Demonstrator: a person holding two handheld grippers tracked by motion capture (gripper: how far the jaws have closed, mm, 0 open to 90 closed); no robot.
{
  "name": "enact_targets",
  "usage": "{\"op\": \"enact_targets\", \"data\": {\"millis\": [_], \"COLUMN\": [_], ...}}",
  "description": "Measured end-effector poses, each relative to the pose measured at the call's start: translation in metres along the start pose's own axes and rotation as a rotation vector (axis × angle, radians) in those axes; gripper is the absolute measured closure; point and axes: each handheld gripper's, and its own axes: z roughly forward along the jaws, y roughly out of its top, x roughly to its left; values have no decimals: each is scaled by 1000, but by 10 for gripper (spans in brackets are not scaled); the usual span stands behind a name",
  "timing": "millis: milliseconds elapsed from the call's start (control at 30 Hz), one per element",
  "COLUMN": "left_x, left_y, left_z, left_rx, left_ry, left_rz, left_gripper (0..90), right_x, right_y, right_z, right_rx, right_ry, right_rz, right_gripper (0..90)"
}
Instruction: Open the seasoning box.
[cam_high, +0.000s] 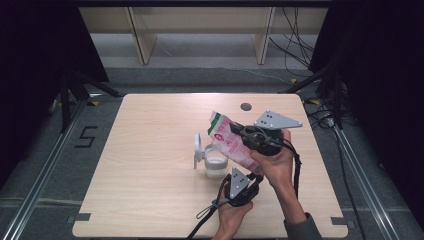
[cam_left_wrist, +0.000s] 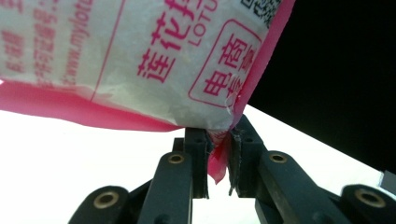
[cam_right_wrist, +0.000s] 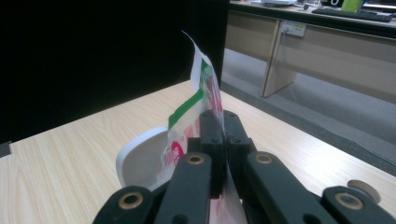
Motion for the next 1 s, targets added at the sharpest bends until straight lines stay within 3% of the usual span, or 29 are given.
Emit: {"op": "enact_targets", "data": {"millis": [233, 333, 400, 467, 600, 667, 1000], "left_x": [2, 2, 1, 1, 2, 3, 7], "left_y": [1, 0, -1, 0, -1, -2, -4], "left_z": [-2, -3, -3, -4, -3, -2, -2], "left_rx": [9, 17, 14, 34, 45, 51, 60], "left_ry": [-7, -14, -11, -4, -24, -29, -49], "left_rz": [10, 14, 7, 9, 4, 5, 4], "left_gripper": [778, 771, 766, 760, 732, 723, 633], "right_x": [-6, -7, -10, -13, -16, -19, -25], "right_y": [0, -2, -3, -5, -9, -13, -19], "right_z": [-10, -16, -19, -20, -28, -31, -36], "right_rx": [-35, -40, -43, -63, -65, -80, -91], "right_ry": [10, 13, 2, 37, 17, 40, 46], "right_rz": [-17, 29, 21, 35, 25, 45, 76], "right_gripper": [900, 900, 900, 900, 900, 900, 900]}}
